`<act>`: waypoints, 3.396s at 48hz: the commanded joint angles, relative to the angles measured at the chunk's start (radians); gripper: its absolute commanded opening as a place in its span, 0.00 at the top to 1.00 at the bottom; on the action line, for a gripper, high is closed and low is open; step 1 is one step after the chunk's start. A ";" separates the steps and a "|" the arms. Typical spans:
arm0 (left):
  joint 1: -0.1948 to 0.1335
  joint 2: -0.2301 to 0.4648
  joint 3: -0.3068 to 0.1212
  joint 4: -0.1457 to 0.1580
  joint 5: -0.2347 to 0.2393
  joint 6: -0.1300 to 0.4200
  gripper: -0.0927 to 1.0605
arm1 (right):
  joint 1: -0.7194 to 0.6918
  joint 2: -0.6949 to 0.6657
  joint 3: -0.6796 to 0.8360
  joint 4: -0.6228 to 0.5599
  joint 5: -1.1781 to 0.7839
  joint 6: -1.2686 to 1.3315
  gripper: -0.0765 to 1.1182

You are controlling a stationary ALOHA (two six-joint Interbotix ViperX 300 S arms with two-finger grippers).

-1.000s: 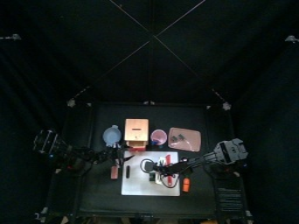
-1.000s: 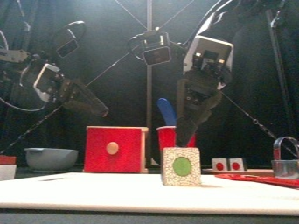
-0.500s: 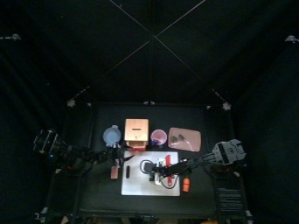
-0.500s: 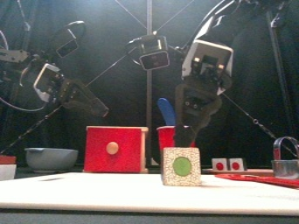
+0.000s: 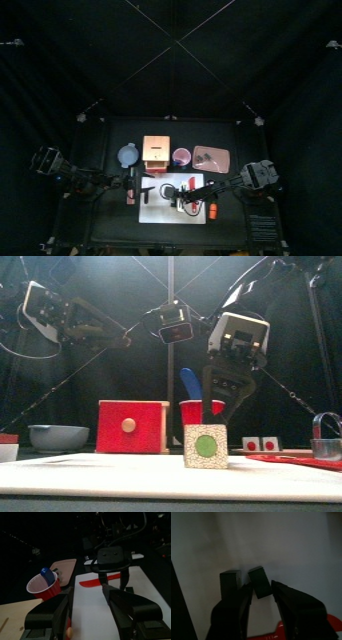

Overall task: Place sushi on board then cut the sushi with the knife then place the pieces on the plate
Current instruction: Place the 4 sushi pieces on the plate

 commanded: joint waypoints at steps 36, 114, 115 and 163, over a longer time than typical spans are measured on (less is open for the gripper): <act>-0.002 -0.046 0.026 0.064 -0.005 -0.164 0.17 | -0.514 -0.689 0.522 0.155 0.160 0.015 0.48; 0.023 -0.043 0.018 0.069 -0.005 -0.164 0.17 | 0.032 -0.160 0.098 0.091 -0.149 0.002 0.28; 0.025 -0.043 0.018 0.069 -0.005 -0.166 0.17 | 0.037 -0.150 0.086 0.086 -0.147 0.002 0.28; 0.023 -0.043 0.058 0.054 -0.005 -0.172 0.17 | -0.281 -0.765 0.471 0.086 0.298 0.021 0.47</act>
